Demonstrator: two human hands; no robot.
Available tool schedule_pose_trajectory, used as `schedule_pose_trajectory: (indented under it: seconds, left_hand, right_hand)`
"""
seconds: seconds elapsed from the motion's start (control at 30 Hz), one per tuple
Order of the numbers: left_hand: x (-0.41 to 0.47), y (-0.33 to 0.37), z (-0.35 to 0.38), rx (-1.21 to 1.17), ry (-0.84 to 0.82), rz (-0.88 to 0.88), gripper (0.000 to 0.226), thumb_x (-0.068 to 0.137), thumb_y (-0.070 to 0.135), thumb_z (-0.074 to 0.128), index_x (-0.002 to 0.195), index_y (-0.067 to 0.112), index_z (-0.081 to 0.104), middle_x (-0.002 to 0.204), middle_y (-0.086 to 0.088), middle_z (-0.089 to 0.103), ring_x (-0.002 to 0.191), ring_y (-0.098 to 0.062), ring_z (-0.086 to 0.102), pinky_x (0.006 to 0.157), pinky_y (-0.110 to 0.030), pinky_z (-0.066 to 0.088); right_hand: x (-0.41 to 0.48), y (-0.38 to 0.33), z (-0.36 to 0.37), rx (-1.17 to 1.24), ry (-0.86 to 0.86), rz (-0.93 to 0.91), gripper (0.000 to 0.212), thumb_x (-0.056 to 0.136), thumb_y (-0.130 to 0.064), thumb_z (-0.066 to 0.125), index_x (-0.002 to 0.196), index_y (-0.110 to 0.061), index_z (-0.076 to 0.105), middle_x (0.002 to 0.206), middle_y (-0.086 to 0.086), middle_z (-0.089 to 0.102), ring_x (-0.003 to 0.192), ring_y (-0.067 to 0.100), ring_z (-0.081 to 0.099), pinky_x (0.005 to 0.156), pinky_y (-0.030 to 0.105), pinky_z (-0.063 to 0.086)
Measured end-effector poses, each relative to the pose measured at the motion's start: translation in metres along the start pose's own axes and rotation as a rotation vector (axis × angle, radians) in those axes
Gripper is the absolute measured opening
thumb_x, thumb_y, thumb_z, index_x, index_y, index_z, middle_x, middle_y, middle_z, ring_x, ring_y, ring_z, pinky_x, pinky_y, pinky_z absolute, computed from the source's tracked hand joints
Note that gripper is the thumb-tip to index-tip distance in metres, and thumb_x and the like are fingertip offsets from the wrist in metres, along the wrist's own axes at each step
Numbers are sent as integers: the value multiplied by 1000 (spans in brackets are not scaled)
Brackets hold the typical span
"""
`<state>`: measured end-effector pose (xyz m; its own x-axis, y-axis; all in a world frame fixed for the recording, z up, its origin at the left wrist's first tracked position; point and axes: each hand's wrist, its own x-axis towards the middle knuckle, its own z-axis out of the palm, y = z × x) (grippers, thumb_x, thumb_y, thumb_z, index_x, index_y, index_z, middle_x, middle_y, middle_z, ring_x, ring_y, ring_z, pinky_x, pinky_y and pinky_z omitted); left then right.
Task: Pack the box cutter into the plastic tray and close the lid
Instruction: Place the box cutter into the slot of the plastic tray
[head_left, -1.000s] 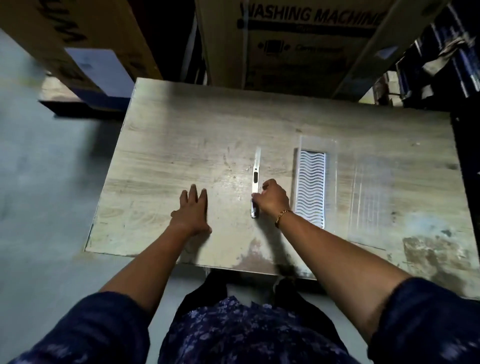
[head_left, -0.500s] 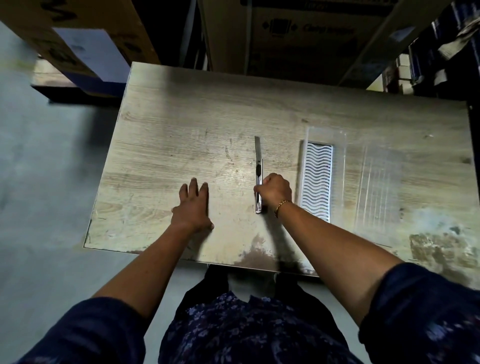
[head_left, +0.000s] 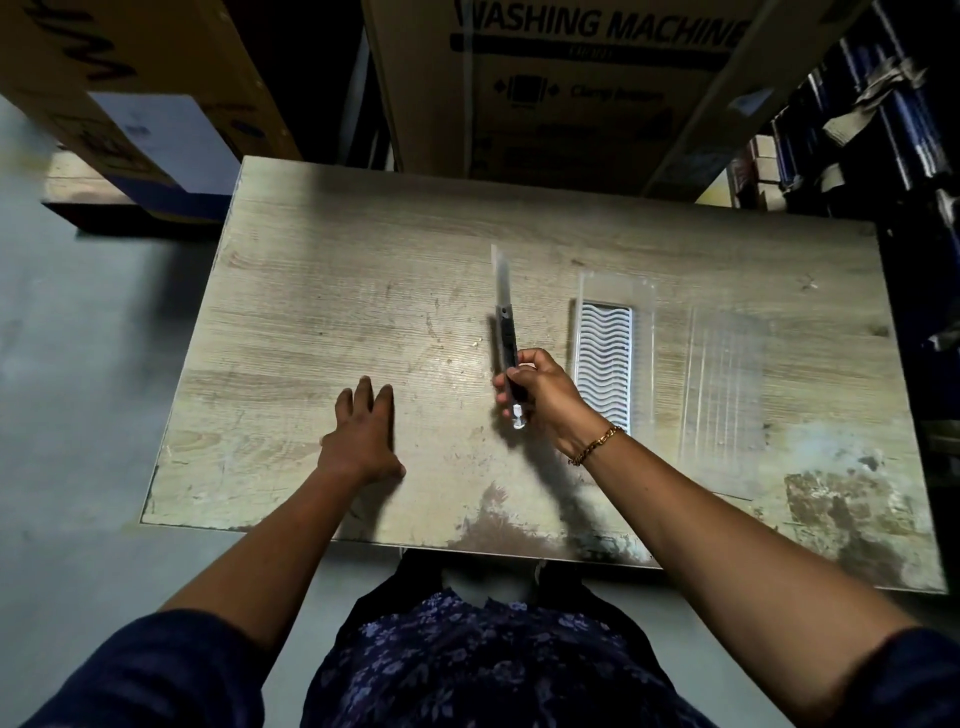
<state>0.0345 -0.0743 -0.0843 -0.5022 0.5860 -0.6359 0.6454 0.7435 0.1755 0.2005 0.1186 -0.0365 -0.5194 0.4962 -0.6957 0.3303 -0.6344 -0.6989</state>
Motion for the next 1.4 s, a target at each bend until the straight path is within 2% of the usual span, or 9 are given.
schedule_pose_trajectory:
  seconds: [0.13,0.27,0.37,0.47,0.6,0.7,0.8,1.23,1.4]
  left_hand:
    - [0,1,-1,1,-7,-6,129,60,32,89,157,25,4,167,-3,-11,153,-33,-10,104,-64,43]
    - [0,1,-2,-1,-10,-7,130,59,33,90,157,25,4,167,-2,-11,153,-32,-10,105,-63,43]
    - [-1,1,-2,5,-6,-5,130,59,33,89,157,25,4,167,-2,-10,153,-32,-9,105,-62,43]
    - [-1,1,-2,10,-4,-7,130,59,33,89,157,25,4,167,-3,-10,153,-32,-9,105,-61,43]
    - [0,2,-1,17,-8,-8,131,59,33,89,157,25,3,167,-2,-11,153,-32,-10,107,-61,42]
    - [0,1,0,20,-13,-8,131,59,34,89,157,25,2,167,-3,-11,153,-33,-10,109,-62,40]
    - [0,2,-1,36,-19,-10,132,60,35,89,157,25,1,167,-3,-12,153,-33,-10,109,-63,39]
    - [1,53,6,86,-42,84,121,66,40,81,157,21,3,167,-5,-10,153,-32,-5,106,-65,40]
    - [0,63,15,103,-55,89,120,69,38,79,157,19,-1,167,-6,-13,153,-36,-11,105,-66,39]
  right_hand:
    - [-14,-16,-7,-115,30,-94,13,95,-9,37,101,-12,47,71,5,57,51,12,45,48,25,36]
    - [-29,-30,-13,-150,42,-132,42,94,-53,47,92,-12,59,64,0,57,47,10,45,48,25,35]
    - [-35,-37,-16,-150,119,-114,51,84,-68,54,79,-17,62,60,-3,56,48,11,45,48,24,35]
    - [-36,-38,-18,-122,133,-110,42,88,-58,57,76,-17,63,60,-2,55,48,12,44,49,25,35]
    - [-38,-39,-22,12,67,-127,26,99,-19,48,107,-2,67,75,6,61,52,11,48,46,22,41]
    - [-42,-39,-23,109,2,-124,27,97,3,39,114,-1,60,90,11,69,55,11,54,51,22,49]
    - [-46,-38,-27,144,-28,-125,44,88,14,35,118,-4,61,103,11,71,65,13,56,61,24,55]
    - [-69,-46,-53,193,-35,-175,57,79,20,33,116,-11,65,126,13,67,80,15,57,73,27,56]
    - [-74,-44,-64,139,30,-195,58,80,17,34,121,-11,65,116,7,71,85,16,59,76,29,56]
